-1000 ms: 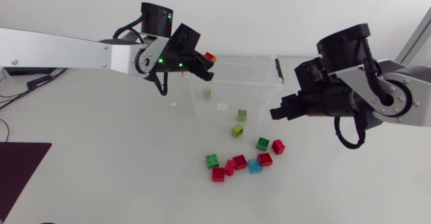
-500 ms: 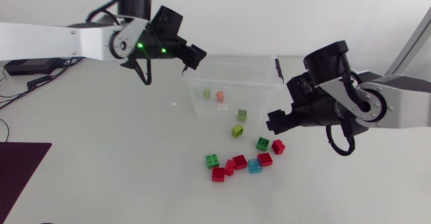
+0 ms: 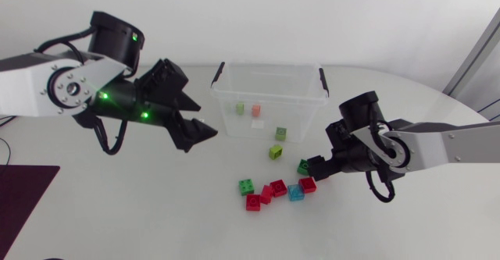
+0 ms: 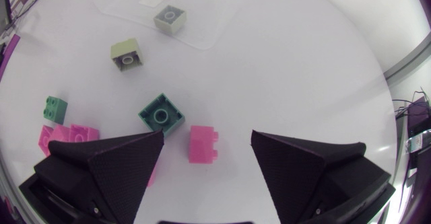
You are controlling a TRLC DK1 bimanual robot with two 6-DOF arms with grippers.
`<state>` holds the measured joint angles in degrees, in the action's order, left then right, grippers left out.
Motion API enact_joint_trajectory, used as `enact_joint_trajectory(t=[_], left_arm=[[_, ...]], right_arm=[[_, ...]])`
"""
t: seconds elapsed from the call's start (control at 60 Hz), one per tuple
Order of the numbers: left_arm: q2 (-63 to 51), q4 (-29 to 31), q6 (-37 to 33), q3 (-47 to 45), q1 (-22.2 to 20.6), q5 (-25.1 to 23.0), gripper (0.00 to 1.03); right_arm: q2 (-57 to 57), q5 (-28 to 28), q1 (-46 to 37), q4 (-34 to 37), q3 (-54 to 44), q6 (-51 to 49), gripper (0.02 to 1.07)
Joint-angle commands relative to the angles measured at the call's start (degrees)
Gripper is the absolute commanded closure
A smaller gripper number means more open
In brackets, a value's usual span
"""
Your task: Pick up the duplo bricks and place them in the container
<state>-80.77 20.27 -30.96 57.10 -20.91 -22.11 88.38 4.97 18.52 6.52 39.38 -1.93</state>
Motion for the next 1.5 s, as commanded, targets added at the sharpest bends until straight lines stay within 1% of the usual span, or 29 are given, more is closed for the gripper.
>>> enact_joint_trajectory(t=[0.0, 0.033, 0.117, 0.15, 0.167, 0.2, 0.233, 0.283, 0.433, 0.467, 0.65, 0.733, 0.817, 0.917, 1.117, 1.2, 1.367, 1.417, 1.483], left_arm=[[0.9, 0.8, -4.4, -4.1, -0.4, -0.8, 0.06], [0.8, 0.9, -5.4, -5.3, -0.6, -0.8, 0.06], [0.1, 0.6, -6.4, -7.3, -1.5, -0.9, 0.06], [-1.0, 0.6, -6.8, -8.1, -2.2, -0.9, 0.06], [-1.6, 0.6, -7.1, -8.3, -2.6, -0.9, 0.06], [-2.3, 0.6, -7.3, -8.4, -2.9, -0.9, 0.06], [-3.1, 0.6, -7.4, -8.5, -3.4, -0.9, 0.06], [-4.4, 0.5, -7.6, -8.7, -4.1, -0.9, 0.06], [-9.1, -0.6, -8.0, -8.6, -6.9, -0.8, 0.06], [-10.5, -1.2, -8.0, -8.4, -7.5, -0.7, 0.06], [-16.0, -4.4, -9.8, -7.4, -9.6, -0.4, 0.06], [-18.7, -6.3, -10.7, -6.6, -9.7, 0.0, 0.06], [-21.1, -6.6, -10.8, -5.2, -9.8, 0.1, 0.06], [-22.1, -8.2, -10.9, -5.1, -10.4, 0.2, 0.06], [-25.0, -10.3, -10.9, -2.8, -11.7, 1.0, 0.06], [-26.0, -10.4, -11.0, -1.3, -11.7, 1.1, 0.06], [-27.1, -10.0, -10.7, 0.3, -12.1, 1.4, 0.1], [-27.7, -8.0, -10.4, 1.9, -12.1, 2.0, 0.11], [-28.7, -4.5, -10.6, 4.3, -12.5, 2.4, 0.19]], right_arm=[[3.3, -0.1, -0.1, -2.0, -1.8, -0.1, 0.18], [4.0, -0.1, 0.0, -2.5, -1.8, -0.1, 0.2], [5.3, -0.1, 0.3, -3.6, -1.8, -0.1, 0.31], [5.8, -0.1, 0.3, -3.7, -1.8, -0.1, 0.39], [6.2, -0.1, 0.3, -4.1, -1.8, -0.1, 0.46], [6.5, -0.1, 0.3, -4.5, -2.0, -0.2, 0.55], [6.5, 0.0, 0.3, -4.7, -2.2, -0.3, 0.61], [6.5, -0.1, 0.3, -4.9, -2.6, -0.6, 0.72], [3.7, 0.0, 0.4, -3.0, -3.9, -1.4, 0.76], [2.3, 0.0, 0.4, -2.1, -4.0, -1.7, 0.8], [-5.6, -0.1, 0.4, 4.0, -2.8, -2.3, 0.81], [-8.4, -0.3, 0.8, 7.1, -1.1, -2.3, 0.81], [-11.4, -0.3, 1.8, 10.5, 1.0, -2.1, 0.81], [-14.5, -0.3, 3.1, 15.4, 5.3, -1.8, 0.81], [-16.5, 0.1, 5.4, 21.2, 14.5, -1.0, 0.81], [-16.5, 0.1, 6.0, 22.1, 17.8, -0.4, 0.81], [-15.6, 0.2, 7.2, 23.1, 22.2, -0.4, 0.8], [-15.1, 0.2, 7.5, 23.4, 23.2, -0.4, 0.8], [-14.4, 0.3, 7.8, 23.4, 24.1, -0.4, 0.8]])
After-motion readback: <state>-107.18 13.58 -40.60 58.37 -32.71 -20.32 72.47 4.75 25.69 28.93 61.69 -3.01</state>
